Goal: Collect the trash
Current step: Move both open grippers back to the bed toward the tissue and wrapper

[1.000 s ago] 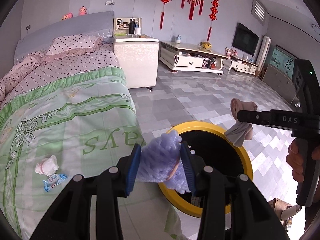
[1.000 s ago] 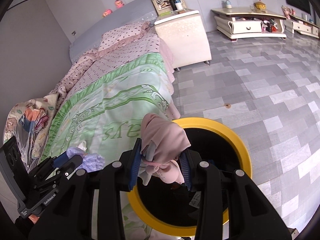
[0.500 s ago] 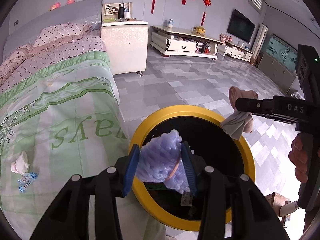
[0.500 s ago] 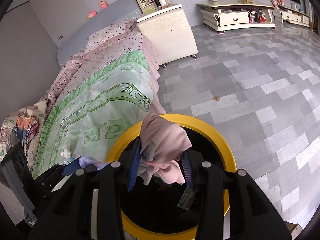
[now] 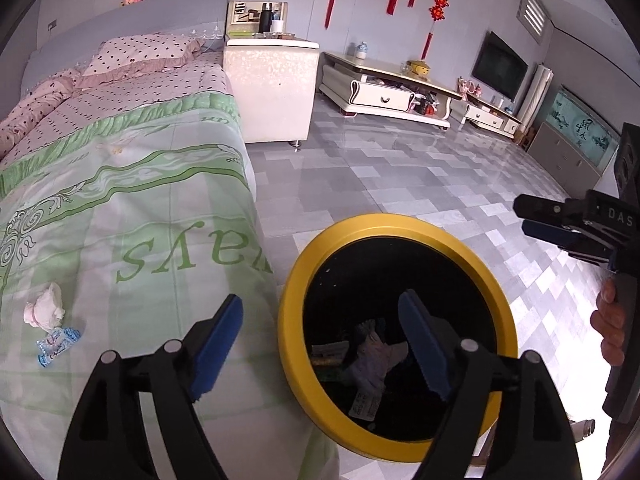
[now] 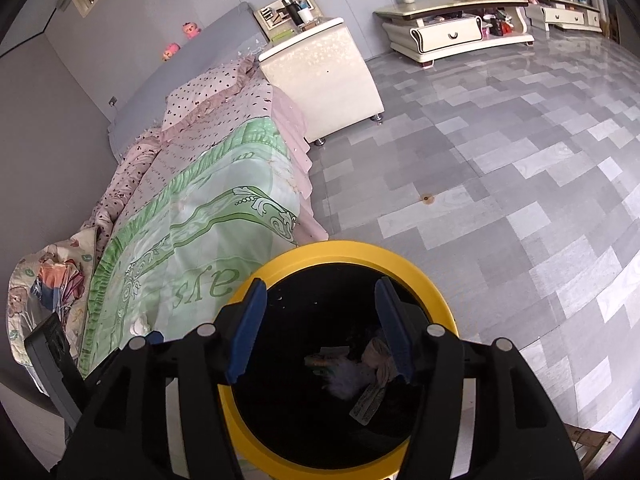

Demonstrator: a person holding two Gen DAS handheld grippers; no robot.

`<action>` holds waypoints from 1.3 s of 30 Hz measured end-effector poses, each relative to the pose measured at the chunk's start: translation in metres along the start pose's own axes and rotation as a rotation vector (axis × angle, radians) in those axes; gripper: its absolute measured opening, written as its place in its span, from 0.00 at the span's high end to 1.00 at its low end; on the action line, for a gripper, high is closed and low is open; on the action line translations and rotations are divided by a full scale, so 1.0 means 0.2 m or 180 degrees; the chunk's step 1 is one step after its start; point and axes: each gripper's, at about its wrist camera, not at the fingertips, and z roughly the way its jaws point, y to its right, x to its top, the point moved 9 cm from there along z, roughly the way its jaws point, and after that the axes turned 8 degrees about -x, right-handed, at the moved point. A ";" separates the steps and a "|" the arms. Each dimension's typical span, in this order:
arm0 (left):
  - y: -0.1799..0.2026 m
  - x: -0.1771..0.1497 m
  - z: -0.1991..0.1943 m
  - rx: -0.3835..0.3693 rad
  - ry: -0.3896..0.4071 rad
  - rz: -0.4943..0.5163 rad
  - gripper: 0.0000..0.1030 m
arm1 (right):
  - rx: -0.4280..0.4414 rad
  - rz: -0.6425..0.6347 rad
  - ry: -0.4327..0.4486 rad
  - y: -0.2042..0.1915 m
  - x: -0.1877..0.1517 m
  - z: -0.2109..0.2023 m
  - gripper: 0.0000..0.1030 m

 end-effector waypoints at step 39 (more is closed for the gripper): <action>-1.44 -0.18 -0.20 0.1149 -0.0197 -0.0619 0.26 | 0.0487 -0.1570 -0.0639 -1.31 -0.46 0.49 0.46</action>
